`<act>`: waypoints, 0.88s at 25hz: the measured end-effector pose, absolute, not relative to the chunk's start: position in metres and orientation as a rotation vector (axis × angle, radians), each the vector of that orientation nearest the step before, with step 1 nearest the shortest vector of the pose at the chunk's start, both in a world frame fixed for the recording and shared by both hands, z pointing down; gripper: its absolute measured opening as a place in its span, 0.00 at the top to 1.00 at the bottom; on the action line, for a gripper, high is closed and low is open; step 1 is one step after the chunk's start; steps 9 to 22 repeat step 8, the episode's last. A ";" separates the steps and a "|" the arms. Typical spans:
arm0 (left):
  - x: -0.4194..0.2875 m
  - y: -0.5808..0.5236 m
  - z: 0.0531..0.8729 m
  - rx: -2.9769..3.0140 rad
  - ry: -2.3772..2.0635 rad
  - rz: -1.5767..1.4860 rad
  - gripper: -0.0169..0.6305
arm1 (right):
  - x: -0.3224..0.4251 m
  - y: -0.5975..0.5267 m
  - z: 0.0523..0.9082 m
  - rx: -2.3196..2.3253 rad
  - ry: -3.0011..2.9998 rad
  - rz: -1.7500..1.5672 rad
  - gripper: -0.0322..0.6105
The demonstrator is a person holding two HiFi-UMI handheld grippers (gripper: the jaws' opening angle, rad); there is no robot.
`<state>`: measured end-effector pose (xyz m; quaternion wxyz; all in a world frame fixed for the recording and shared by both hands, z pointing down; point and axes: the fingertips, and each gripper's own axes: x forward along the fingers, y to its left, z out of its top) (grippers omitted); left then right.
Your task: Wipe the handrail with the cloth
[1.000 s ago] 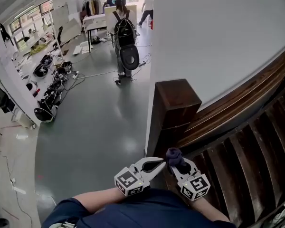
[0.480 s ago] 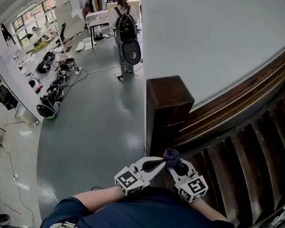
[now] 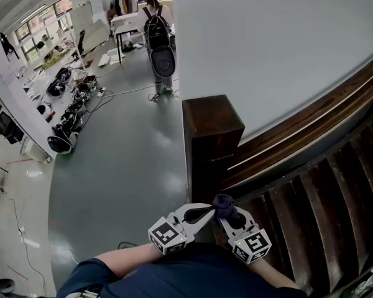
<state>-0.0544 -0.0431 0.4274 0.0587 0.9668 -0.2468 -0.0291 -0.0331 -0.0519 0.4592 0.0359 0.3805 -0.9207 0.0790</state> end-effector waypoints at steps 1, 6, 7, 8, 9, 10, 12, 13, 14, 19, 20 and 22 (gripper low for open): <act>-0.053 -0.042 0.426 2.930 -0.749 -0.091 0.97 | -0.031 -0.051 0.459 1.170 -2.827 0.245 0.81; -0.044 -0.038 0.429 2.929 -0.748 -0.078 0.97 | -0.024 -0.048 0.461 1.168 -2.832 0.251 0.81; -0.042 -0.038 0.430 2.929 -0.749 -0.075 0.97 | -0.022 -0.048 0.462 1.166 -2.834 0.251 0.81; -0.040 -0.038 0.431 2.929 -0.750 -0.073 0.97 | -0.020 -0.047 0.463 1.164 -2.835 0.251 0.81; -0.040 -0.038 0.431 2.929 -0.750 -0.073 0.97 | -0.020 -0.047 0.463 1.164 -2.835 0.251 0.81; -0.040 -0.038 0.431 2.929 -0.750 -0.073 0.97 | -0.020 -0.047 0.463 1.164 -2.835 0.251 0.81; -0.040 -0.038 0.431 2.929 -0.750 -0.073 0.97 | -0.020 -0.047 0.463 1.164 -2.835 0.251 0.81; -0.040 -0.038 0.431 2.929 -0.750 -0.073 0.97 | -0.020 -0.047 0.463 1.164 -2.835 0.251 0.81; -0.040 -0.038 0.431 2.929 -0.750 -0.073 0.97 | -0.020 -0.047 0.463 1.164 -2.835 0.251 0.81; -0.040 -0.038 0.431 2.929 -0.750 -0.073 0.97 | -0.020 -0.047 0.463 1.164 -2.835 0.251 0.81; -0.040 -0.038 0.431 2.929 -0.750 -0.073 0.97 | -0.020 -0.047 0.463 1.164 -2.835 0.251 0.81; -0.040 -0.038 0.431 2.929 -0.750 -0.073 0.97 | -0.020 -0.047 0.463 1.164 -2.835 0.251 0.81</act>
